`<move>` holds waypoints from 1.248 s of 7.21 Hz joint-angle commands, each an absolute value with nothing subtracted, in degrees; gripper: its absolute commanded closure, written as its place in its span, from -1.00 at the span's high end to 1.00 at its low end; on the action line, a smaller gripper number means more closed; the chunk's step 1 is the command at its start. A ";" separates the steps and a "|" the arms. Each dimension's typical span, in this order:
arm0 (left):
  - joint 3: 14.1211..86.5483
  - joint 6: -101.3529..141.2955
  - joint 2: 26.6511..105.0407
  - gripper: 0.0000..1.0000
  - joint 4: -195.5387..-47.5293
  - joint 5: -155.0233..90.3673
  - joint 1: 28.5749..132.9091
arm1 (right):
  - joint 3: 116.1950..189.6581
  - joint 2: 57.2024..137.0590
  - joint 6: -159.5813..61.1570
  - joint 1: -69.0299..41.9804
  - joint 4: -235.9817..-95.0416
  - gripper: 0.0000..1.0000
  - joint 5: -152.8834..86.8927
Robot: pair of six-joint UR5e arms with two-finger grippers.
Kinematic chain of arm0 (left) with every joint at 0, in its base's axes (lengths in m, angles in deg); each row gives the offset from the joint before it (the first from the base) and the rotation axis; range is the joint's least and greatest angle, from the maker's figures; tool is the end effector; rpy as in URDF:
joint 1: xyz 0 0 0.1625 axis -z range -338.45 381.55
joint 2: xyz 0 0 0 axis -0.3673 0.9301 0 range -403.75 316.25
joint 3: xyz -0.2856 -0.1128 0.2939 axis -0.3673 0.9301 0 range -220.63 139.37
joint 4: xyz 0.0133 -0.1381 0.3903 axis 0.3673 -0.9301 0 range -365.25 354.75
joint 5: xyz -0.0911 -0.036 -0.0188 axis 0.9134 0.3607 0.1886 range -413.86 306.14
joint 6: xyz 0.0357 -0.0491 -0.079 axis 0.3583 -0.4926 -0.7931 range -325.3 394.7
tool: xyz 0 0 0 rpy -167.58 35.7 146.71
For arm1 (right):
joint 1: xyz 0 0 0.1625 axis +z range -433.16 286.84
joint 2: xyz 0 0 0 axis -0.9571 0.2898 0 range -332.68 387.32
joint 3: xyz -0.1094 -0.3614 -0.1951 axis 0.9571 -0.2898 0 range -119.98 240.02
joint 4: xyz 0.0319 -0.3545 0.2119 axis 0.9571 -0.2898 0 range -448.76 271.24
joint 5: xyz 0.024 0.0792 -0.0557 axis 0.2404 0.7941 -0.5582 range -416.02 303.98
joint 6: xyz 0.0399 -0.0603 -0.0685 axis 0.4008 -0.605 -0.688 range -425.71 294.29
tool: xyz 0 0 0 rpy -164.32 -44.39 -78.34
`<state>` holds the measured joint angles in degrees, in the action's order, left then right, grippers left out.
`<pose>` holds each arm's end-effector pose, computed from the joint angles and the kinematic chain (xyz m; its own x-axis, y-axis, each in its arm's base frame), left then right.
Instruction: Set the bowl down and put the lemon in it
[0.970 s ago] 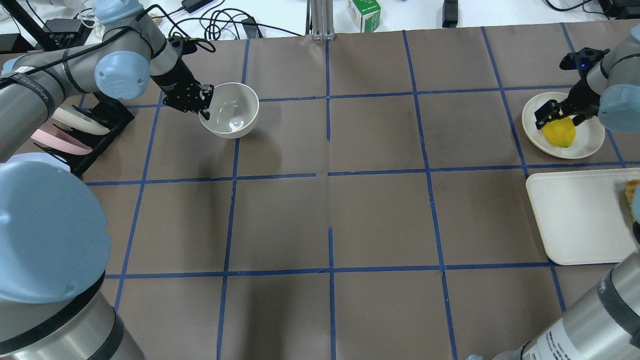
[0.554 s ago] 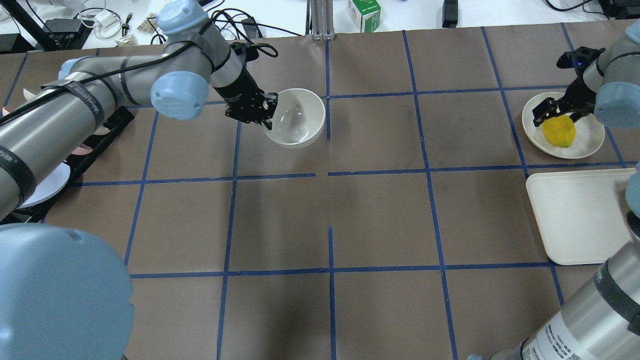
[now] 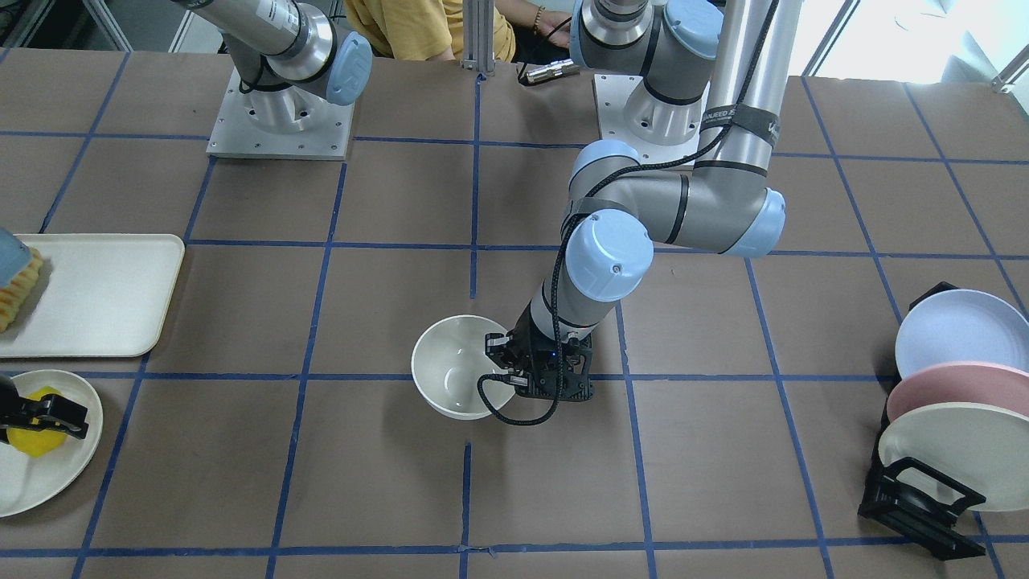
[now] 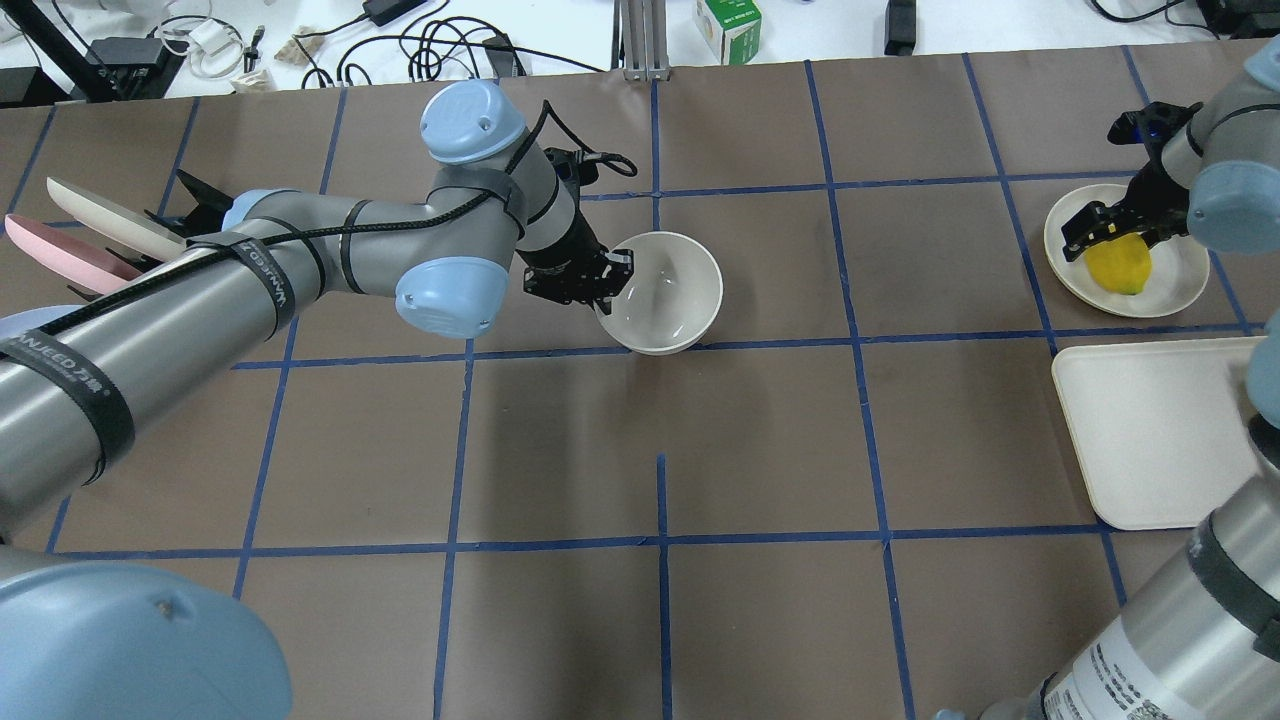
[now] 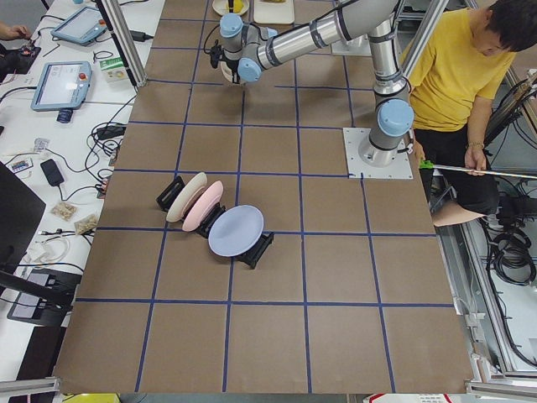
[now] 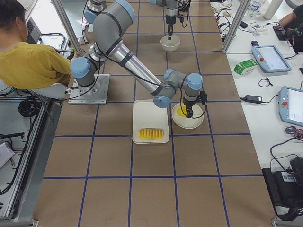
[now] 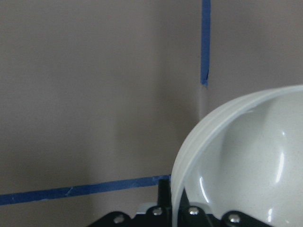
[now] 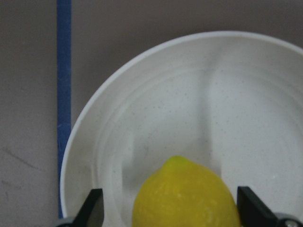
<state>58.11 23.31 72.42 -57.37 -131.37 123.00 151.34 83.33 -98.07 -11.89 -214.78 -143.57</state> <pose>-0.2736 -0.5707 0.2275 -0.9750 0.0074 0.2219 0.0058 1.0000 -0.0081 -0.1960 -0.6436 0.1899 -0.9975 -0.0638 -0.0296 -0.0628 0.9975 -0.0332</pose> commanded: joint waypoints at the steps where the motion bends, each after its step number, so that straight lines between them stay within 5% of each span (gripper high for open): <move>1: 59.03 22.58 73.58 -1.00 -56.58 -133.22 123.23 | 151.25 83.92 -98.14 -11.90 -211.02 0.75 -144.17; 2: 59.03 22.57 73.32 -1.00 -56.58 -133.31 123.24 | 150.99 83.92 -98.23 -11.90 -211.19 -0.62 -145.13; 3: 58.95 22.57 73.23 -0.83 -56.76 -133.40 123.24 | 150.90 84.01 -98.32 -11.90 -211.11 -1.00 -147.05; 4: 58.68 22.66 73.15 0.98 -56.76 -133.23 123.06 | 150.38 84.53 -98.23 -11.90 -211.02 -1.00 -147.07; 9: 46.76 28.60 61.32 1.00 -84.05 -138.32 121.31 | 150.19 88.14 -98.14 -11.63 -207.51 -1.00 -147.07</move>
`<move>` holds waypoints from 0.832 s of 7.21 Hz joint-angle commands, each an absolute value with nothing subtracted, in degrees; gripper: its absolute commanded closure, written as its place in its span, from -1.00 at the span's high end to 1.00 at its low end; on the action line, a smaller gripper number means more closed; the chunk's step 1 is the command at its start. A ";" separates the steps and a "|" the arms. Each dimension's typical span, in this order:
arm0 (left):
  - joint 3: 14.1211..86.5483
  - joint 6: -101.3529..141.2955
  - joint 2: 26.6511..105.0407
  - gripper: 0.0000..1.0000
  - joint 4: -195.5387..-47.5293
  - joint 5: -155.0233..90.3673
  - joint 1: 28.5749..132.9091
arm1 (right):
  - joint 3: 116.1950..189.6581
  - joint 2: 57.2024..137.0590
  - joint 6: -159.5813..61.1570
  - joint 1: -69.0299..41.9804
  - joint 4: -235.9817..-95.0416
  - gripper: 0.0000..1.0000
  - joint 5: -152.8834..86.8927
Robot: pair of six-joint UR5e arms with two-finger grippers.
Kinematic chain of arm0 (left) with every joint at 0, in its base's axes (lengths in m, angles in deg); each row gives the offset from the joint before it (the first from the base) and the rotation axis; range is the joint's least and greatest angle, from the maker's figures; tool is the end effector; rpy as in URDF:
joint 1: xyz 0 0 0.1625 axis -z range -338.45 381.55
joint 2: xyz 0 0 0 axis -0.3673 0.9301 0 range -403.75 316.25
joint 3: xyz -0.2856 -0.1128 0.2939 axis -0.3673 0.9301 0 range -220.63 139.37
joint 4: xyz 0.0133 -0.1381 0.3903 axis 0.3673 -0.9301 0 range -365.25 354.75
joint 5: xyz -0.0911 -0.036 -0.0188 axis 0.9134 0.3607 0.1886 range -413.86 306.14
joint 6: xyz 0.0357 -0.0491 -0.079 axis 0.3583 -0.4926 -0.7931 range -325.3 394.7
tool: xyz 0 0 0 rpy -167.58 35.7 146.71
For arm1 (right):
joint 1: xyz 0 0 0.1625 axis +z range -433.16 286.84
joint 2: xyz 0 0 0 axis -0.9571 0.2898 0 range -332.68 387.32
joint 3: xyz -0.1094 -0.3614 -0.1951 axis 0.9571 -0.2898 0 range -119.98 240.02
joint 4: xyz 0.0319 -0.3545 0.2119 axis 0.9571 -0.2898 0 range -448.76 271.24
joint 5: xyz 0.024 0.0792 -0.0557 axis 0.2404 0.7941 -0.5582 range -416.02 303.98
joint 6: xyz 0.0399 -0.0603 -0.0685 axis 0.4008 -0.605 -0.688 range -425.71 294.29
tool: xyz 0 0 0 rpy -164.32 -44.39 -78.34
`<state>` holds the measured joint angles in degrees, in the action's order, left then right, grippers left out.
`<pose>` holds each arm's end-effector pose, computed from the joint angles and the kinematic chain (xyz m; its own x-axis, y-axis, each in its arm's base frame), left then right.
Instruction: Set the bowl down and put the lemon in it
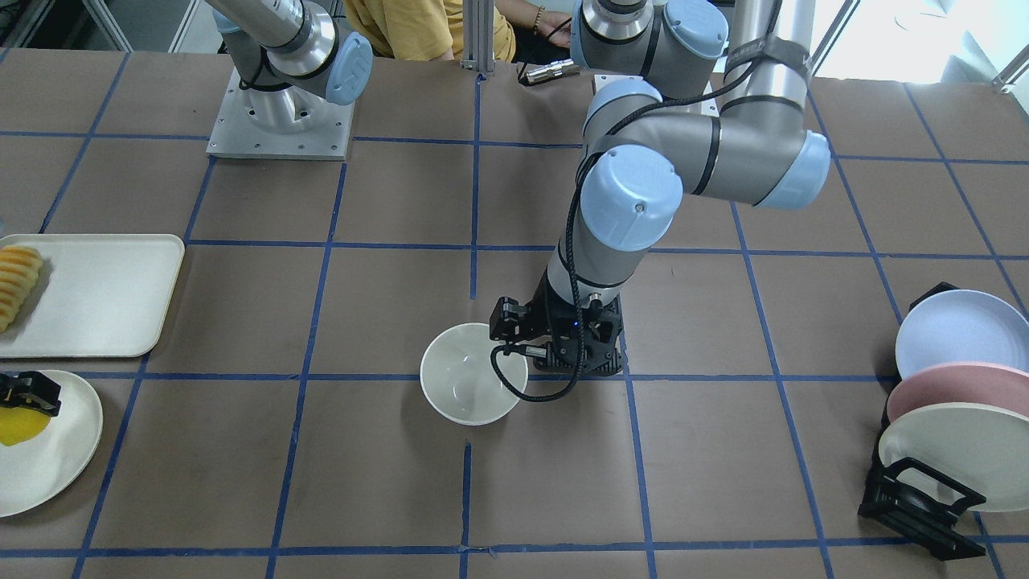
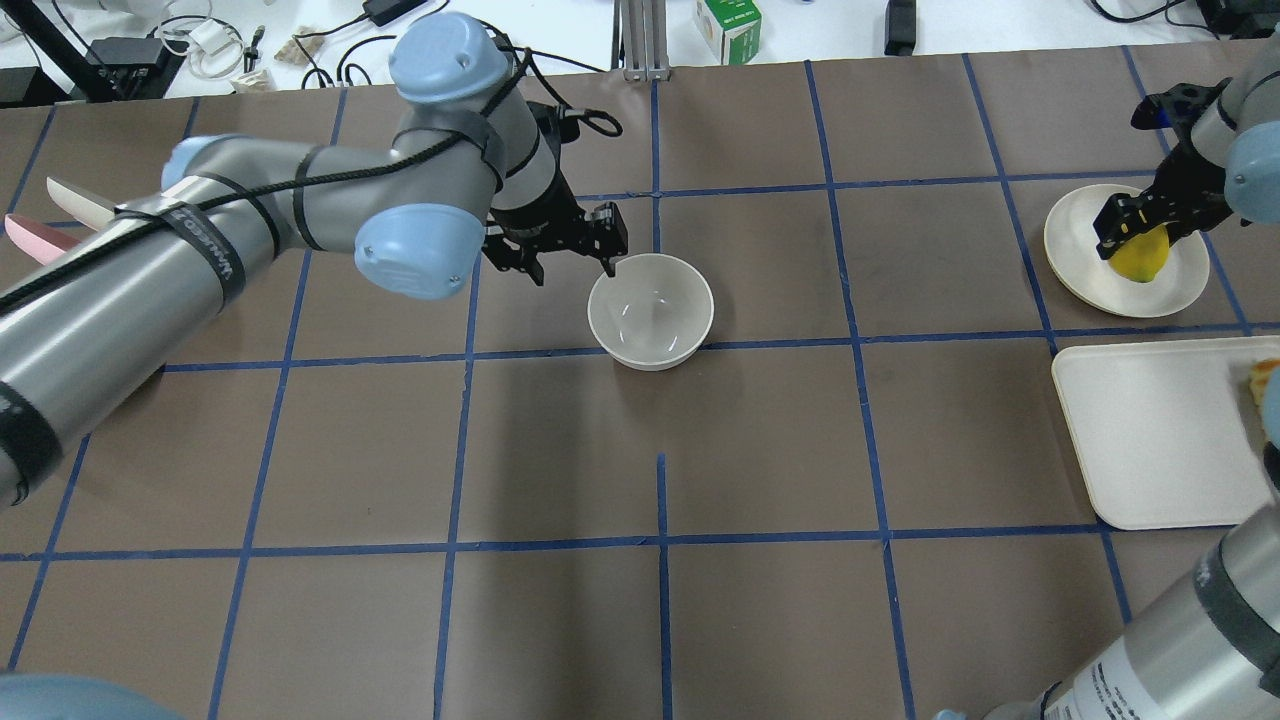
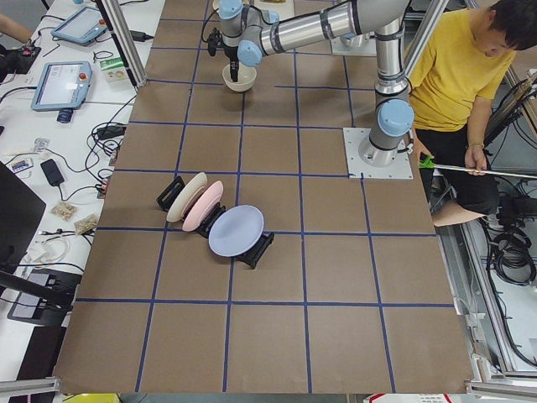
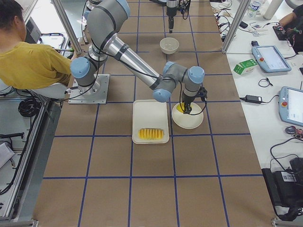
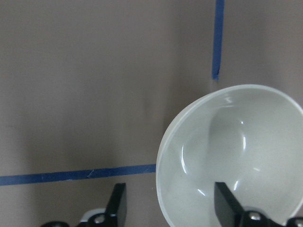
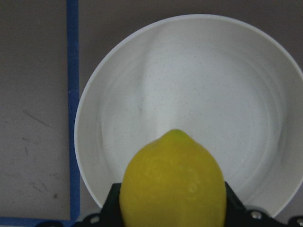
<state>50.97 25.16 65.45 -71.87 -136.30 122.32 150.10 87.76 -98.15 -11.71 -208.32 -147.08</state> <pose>-0.2579 -0.5723 0.3304 -0.9902 0.0257 0.1371 0.0228 0.9995 -0.0226 -0.1953 -0.6339 0.2385 -0.9976 -0.0677 0.0148 -0.0675 0.9977 0.0113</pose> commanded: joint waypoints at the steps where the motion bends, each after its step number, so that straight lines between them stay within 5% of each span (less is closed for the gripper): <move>1: 44.12 32.99 58.84 1.00 -91.75 -139.54 118.26 | 150.37 88.14 -98.23 -11.63 -207.42 -1.00 -146.90; 6: 43.92 35.76 48.98 1.00 -102.64 -145.53 112.07 | 150.55 92.00 -98.23 -11.46 -204.18 -1.00 -146.90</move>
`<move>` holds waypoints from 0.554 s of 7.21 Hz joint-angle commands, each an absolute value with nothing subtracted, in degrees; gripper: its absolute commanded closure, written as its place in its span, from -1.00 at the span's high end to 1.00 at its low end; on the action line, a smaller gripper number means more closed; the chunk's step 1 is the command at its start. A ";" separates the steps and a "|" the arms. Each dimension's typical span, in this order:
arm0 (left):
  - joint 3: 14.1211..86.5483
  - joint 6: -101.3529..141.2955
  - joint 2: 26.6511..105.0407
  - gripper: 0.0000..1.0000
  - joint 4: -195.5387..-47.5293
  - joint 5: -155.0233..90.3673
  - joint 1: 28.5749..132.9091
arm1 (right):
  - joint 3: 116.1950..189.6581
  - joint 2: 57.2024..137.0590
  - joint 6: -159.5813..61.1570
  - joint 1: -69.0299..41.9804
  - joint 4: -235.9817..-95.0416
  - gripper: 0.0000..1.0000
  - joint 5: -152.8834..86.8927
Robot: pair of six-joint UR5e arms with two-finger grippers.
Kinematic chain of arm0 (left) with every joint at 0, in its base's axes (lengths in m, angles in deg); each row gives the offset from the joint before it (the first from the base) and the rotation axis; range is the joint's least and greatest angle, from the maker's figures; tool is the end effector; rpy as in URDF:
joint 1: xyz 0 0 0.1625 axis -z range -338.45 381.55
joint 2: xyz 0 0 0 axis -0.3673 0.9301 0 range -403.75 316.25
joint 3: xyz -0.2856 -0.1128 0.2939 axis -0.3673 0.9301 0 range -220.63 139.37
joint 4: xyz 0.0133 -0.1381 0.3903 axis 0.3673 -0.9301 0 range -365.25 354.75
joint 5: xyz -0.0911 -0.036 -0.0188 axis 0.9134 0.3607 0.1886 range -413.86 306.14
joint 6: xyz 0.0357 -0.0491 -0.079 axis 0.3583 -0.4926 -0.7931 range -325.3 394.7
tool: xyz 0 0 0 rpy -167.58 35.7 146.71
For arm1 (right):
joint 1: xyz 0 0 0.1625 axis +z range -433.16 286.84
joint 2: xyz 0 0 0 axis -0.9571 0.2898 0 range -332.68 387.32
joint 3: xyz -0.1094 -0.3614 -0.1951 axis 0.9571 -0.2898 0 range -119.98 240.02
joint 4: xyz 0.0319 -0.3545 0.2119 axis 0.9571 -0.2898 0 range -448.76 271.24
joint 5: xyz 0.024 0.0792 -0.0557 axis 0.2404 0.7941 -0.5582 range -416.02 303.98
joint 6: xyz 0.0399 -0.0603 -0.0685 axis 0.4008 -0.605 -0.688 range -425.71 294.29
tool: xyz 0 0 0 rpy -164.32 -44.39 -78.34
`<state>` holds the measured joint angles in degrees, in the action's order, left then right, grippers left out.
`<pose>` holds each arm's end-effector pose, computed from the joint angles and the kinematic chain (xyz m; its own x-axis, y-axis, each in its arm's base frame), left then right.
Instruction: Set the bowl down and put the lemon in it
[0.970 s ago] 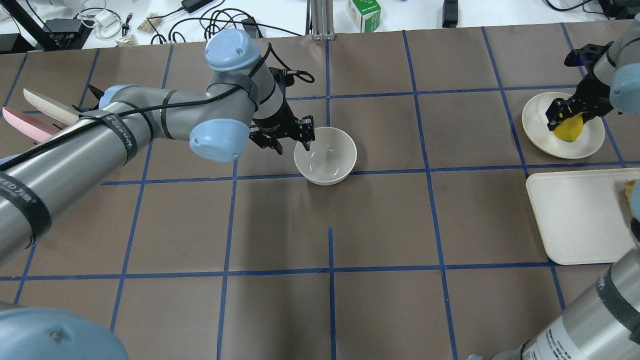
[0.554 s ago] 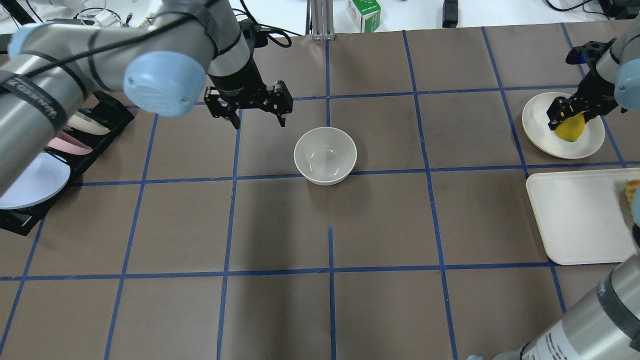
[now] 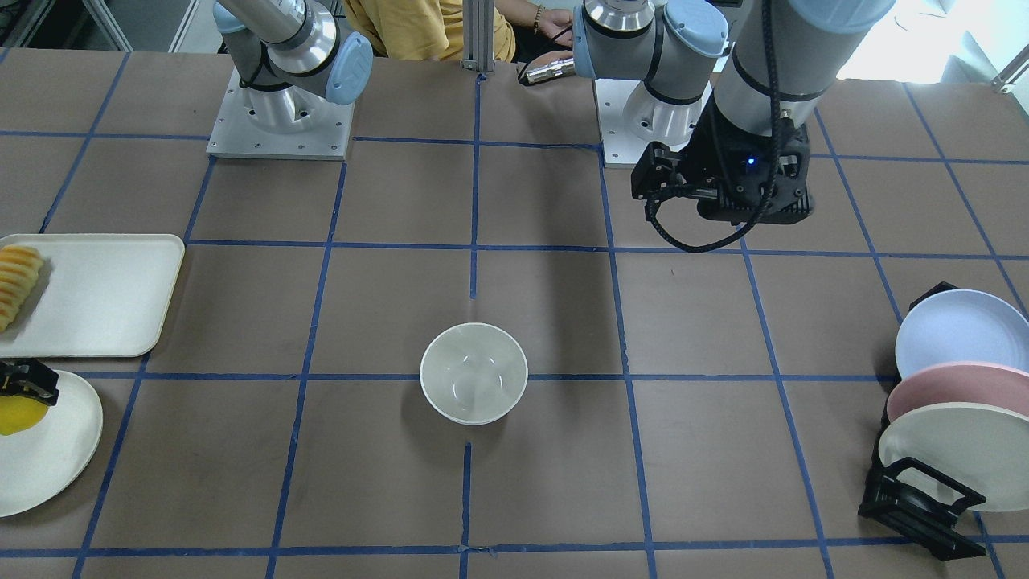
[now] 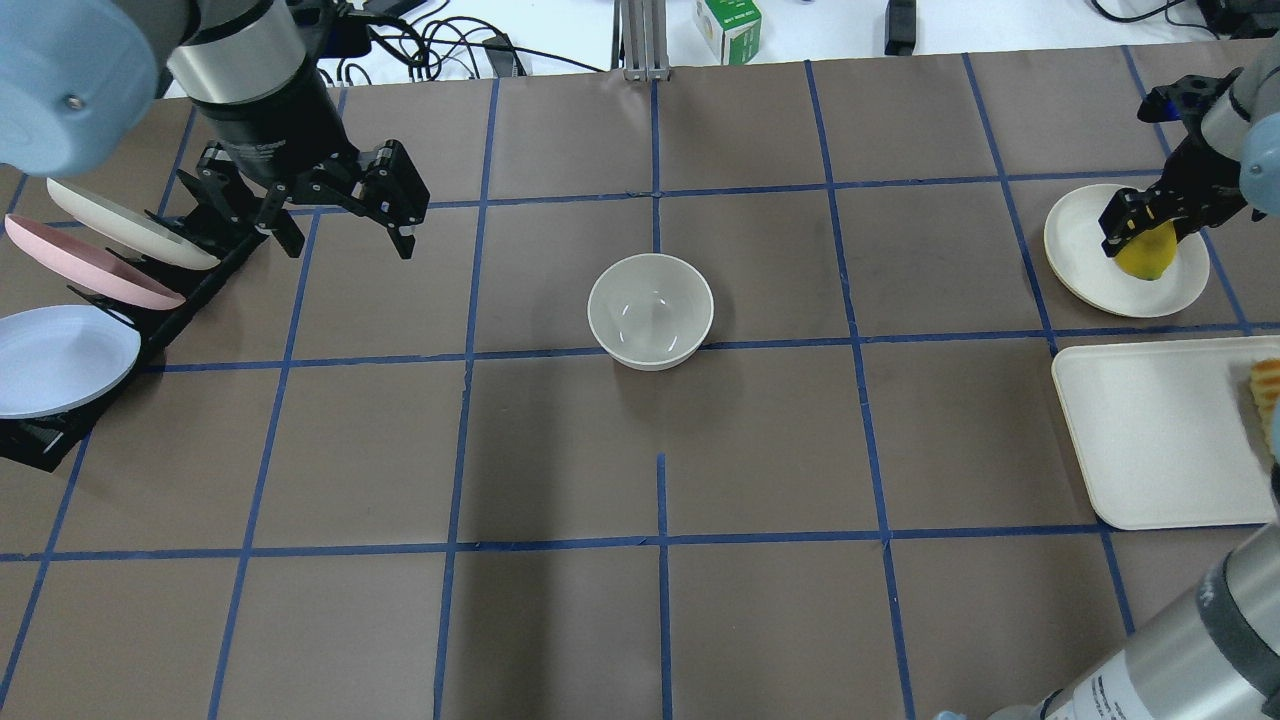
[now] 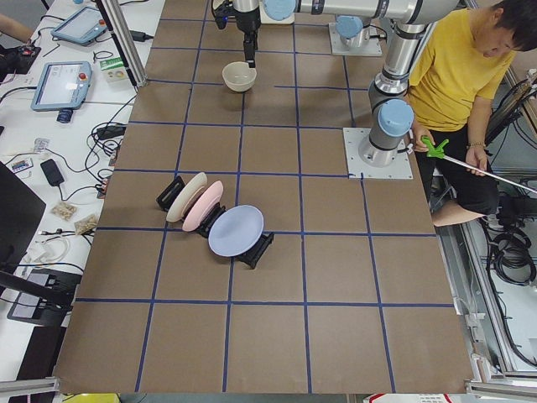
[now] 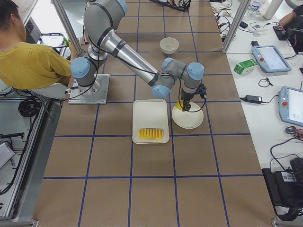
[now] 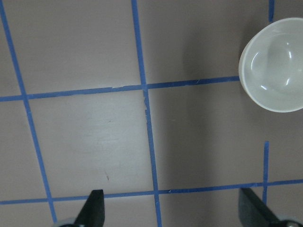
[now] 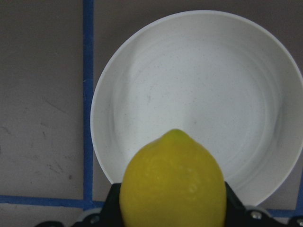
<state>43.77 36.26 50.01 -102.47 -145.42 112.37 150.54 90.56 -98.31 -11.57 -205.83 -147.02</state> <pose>-0.1379 -0.5079 0.4907 -0.9987 0.0439 -0.0246 0.0414 0.9947 0.0945 -0.1885 -0.6249 0.2623 -0.9973 -0.0729 0.0126 -0.0727 0.9973 0.0126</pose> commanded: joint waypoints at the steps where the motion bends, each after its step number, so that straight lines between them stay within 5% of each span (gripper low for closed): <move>1: 43.74 35.58 48.98 1.00 -101.42 -144.40 111.81 | 150.46 93.92 -97.28 -9.89 -201.73 -1.00 -147.07; 4: 43.91 36.28 48.80 1.00 -98.95 -143.42 112.07 | 150.46 97.99 -77.73 4.31 -197.67 -1.00 -146.54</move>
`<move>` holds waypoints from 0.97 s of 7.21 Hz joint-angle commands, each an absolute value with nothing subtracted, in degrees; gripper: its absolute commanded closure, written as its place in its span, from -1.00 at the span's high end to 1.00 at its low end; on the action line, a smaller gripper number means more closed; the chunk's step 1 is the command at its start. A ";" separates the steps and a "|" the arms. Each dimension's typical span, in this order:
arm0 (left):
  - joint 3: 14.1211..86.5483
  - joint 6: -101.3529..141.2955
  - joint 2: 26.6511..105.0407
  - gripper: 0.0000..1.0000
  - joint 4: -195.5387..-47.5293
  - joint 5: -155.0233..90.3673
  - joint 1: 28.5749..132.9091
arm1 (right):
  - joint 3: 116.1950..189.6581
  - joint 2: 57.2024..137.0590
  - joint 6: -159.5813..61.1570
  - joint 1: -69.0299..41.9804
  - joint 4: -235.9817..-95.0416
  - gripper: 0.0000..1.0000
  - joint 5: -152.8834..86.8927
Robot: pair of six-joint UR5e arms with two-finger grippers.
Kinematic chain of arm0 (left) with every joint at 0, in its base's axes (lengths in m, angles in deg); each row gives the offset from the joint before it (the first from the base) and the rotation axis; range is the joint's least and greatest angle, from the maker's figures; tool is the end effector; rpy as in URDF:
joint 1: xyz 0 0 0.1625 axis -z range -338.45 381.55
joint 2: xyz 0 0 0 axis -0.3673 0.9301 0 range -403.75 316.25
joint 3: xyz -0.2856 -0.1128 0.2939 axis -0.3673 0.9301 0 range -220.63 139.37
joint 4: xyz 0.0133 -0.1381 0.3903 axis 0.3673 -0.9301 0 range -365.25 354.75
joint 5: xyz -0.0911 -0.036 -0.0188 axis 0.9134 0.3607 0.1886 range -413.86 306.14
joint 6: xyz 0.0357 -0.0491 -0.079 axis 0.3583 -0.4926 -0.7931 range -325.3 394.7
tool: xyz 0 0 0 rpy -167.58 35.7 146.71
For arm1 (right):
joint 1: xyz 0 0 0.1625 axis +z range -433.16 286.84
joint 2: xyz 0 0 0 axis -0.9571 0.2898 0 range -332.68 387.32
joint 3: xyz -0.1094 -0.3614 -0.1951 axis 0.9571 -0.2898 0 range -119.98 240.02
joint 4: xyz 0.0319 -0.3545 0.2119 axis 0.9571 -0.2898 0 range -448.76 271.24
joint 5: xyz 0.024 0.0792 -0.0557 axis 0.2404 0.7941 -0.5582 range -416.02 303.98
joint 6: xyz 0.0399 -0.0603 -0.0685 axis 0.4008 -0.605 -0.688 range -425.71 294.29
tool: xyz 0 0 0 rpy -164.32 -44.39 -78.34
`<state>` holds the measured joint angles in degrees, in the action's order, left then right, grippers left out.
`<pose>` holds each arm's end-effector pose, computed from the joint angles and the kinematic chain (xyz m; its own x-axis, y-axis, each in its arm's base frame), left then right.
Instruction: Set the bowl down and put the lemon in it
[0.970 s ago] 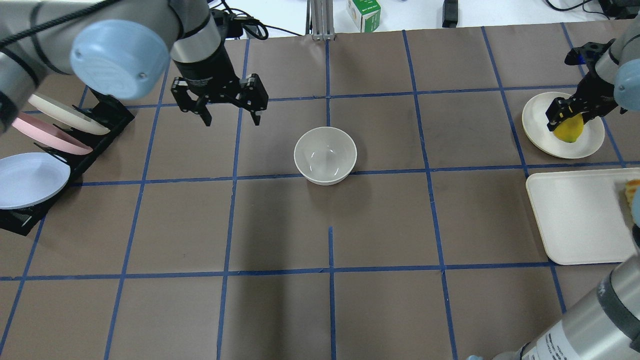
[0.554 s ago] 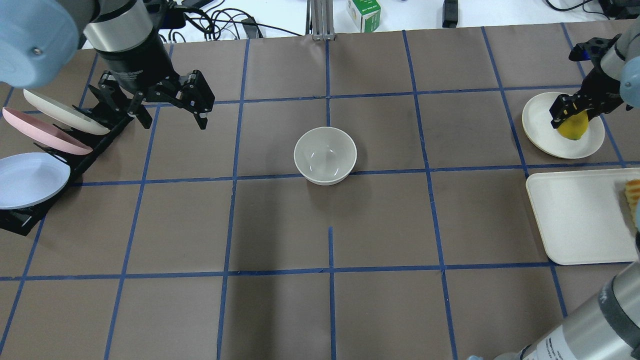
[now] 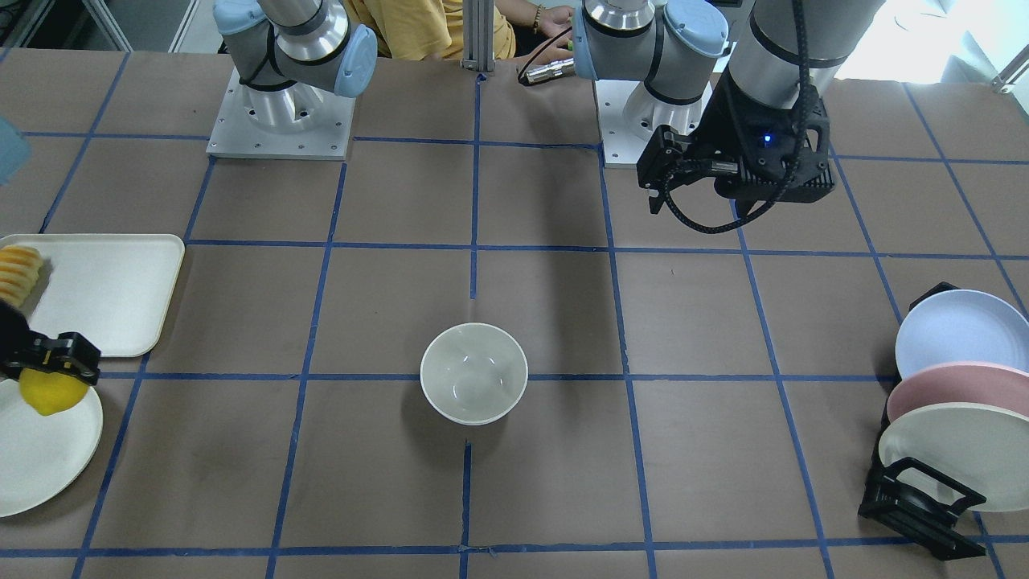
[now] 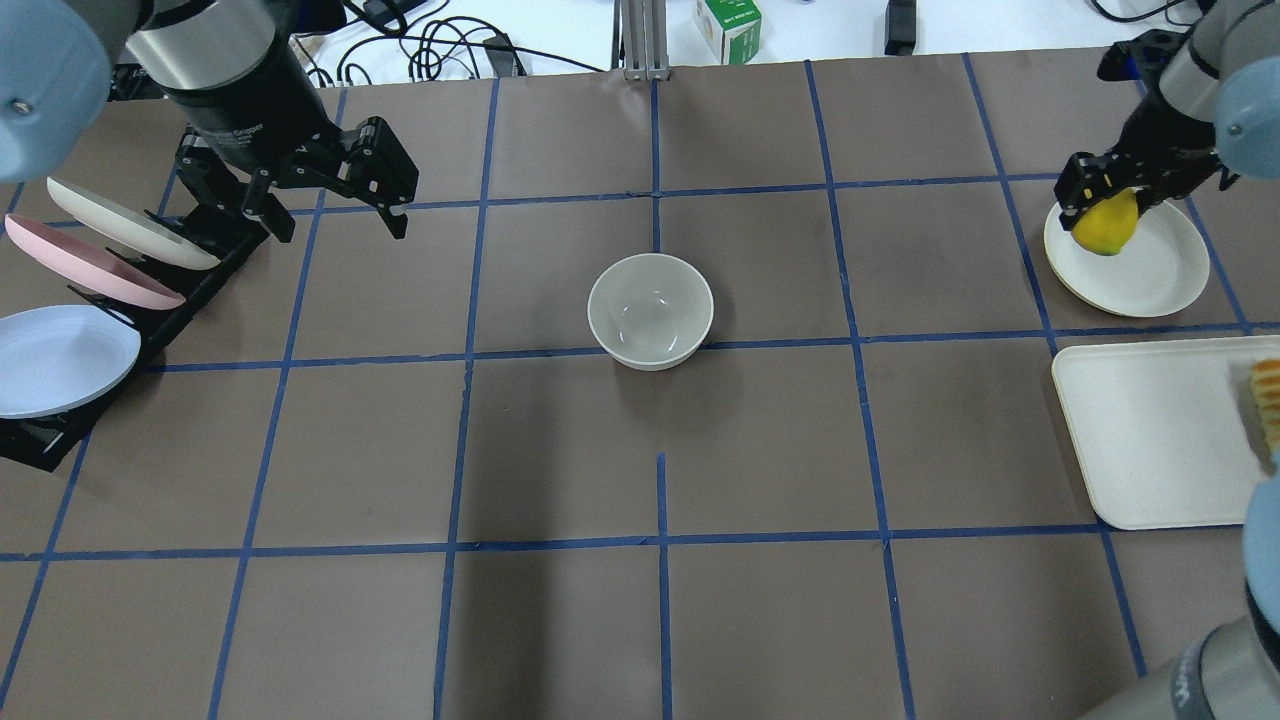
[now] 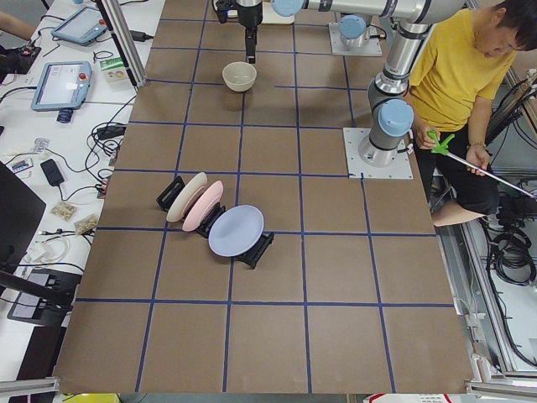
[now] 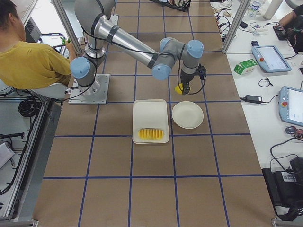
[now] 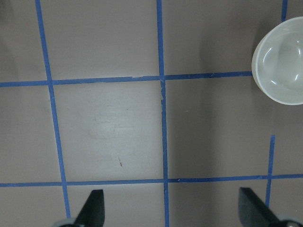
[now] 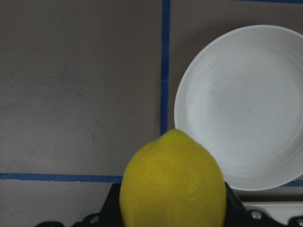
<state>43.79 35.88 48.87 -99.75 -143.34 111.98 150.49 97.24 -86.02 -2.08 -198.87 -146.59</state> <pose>-0.1381 -0.5071 0.5050 -0.9996 0.0278 0.0096 0.0280 0.9993 0.0267 -0.0734 -0.6220 0.3237 -0.9997 -0.0241 0.0066 -0.0240 0.9997 0.0108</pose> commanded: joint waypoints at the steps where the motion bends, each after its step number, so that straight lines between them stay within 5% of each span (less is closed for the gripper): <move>1: 43.83 36.37 49.06 1.00 -98.69 -143.33 111.81 | 150.02 98.16 -68.70 9.58 -197.75 -1.00 -146.28; 7: 43.56 36.72 49.51 1.00 -98.77 -143.33 111.90 | 148.61 96.42 -44.99 28.16 -203.17 -1.00 -140.83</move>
<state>43.12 36.68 49.96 -98.70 -143.24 111.89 148.73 97.58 -47.05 25.40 -200.51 -142.00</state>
